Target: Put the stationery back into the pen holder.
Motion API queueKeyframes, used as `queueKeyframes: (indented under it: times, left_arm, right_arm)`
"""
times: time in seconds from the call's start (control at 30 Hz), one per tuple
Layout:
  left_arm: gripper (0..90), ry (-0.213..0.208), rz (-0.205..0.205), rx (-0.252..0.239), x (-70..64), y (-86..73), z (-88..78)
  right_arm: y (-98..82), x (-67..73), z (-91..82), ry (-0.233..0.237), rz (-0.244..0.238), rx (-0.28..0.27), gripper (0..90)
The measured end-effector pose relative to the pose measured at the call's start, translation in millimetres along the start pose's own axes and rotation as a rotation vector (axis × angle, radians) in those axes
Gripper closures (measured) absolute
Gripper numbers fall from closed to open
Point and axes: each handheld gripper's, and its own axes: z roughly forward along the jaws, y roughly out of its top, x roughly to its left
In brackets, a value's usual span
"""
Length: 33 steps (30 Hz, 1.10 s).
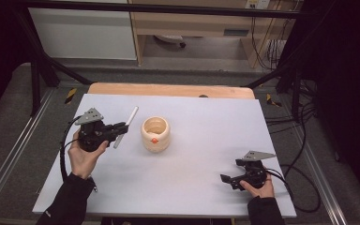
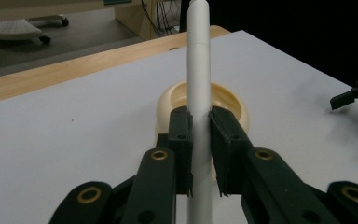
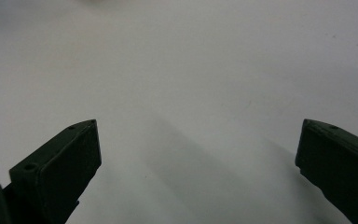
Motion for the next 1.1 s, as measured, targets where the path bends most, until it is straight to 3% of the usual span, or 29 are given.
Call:
queueKeyframes:
  times: [0.5, 0.9, 1.1]
  left_arm:
    - [78.4, -0.015, 0.017, -0.063, -21.1, 26.0, 26.9]
    - [78.4, -0.036, -0.005, -0.096, -26.9, 34.9, 56.9]
    - [78.4, -0.022, -0.003, -0.097, -29.3, 38.2, 68.9]
  right_arm:
    - [0.1, -0.2, -0.5, 0.001, -0.002, -0.002, 0.8]
    - [0.2, -0.4, -0.9, 0.000, -0.003, -0.003, 0.8]
    - [0.3, -0.5, -1.2, -0.001, -0.003, -0.005, 0.8]
